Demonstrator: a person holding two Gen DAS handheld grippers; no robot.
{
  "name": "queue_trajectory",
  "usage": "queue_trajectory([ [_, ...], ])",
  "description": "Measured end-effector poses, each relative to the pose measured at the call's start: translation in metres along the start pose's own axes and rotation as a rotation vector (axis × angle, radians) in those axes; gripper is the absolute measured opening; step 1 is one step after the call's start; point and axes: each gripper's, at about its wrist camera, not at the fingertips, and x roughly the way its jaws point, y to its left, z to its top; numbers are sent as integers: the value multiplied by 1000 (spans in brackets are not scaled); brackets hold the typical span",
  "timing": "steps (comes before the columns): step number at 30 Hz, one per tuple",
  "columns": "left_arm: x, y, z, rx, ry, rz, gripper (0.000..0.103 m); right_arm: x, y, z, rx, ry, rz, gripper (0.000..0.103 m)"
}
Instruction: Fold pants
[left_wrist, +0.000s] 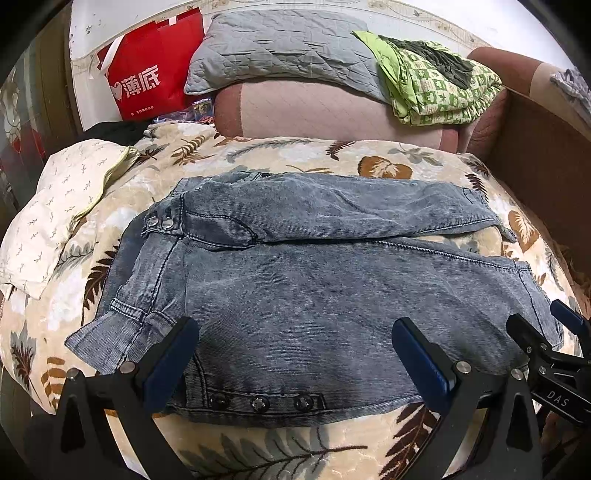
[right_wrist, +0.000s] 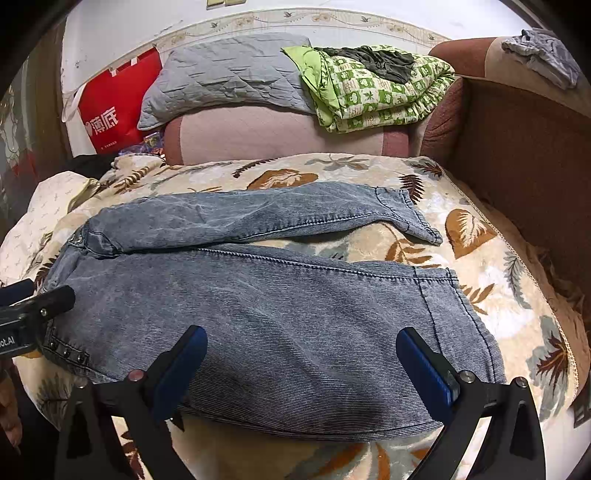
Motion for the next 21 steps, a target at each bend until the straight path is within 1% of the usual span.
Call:
queue_trajectory([
  [21, 1, 0, -3, -7, 2, -2, 103, 0, 0, 1, 0, -6, -8, 103],
])
